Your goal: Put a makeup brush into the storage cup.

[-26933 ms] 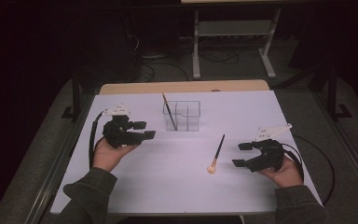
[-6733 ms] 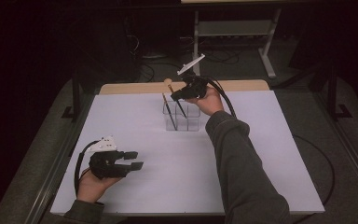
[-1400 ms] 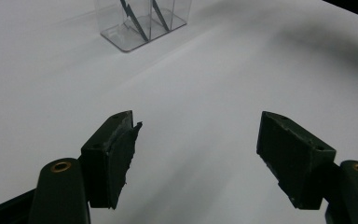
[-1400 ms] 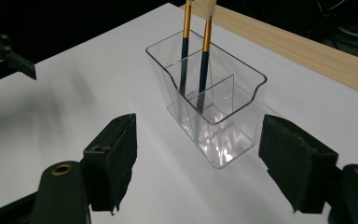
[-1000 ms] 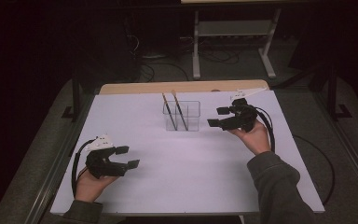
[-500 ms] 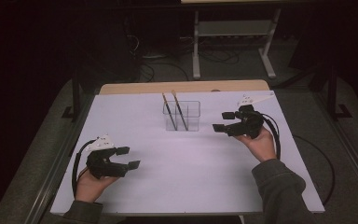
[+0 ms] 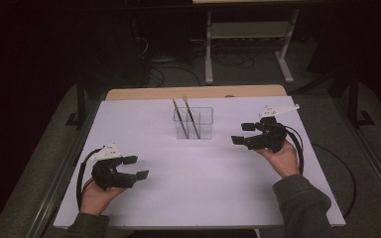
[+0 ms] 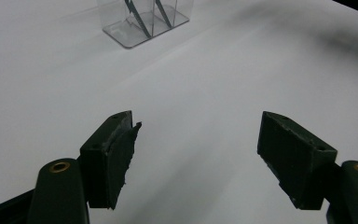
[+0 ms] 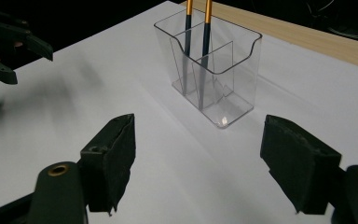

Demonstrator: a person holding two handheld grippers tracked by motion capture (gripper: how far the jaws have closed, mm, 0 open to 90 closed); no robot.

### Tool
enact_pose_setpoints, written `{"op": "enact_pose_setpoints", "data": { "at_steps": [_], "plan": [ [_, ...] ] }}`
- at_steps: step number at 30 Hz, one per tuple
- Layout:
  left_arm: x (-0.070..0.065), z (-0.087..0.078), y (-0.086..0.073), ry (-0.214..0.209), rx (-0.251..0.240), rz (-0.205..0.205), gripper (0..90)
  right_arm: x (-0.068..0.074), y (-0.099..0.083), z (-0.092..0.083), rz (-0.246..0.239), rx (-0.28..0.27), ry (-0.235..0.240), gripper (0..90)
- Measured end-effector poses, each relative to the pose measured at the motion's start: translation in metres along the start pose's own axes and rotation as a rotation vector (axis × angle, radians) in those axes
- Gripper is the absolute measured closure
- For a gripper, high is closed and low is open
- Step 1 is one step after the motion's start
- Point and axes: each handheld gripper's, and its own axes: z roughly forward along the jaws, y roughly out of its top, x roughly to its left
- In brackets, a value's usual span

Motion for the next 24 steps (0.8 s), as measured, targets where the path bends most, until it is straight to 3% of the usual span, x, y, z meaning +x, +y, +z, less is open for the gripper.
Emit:
{"op": "enact_pose_setpoints", "data": {
  "at_steps": [24],
  "plan": [
    [-0.002, -0.001, 0.000, 0.014, -0.016, 0.000, 26.5, 0.009, -0.033, -0.023, 0.011, -0.011, -0.029, 25.0]
  ]
}}
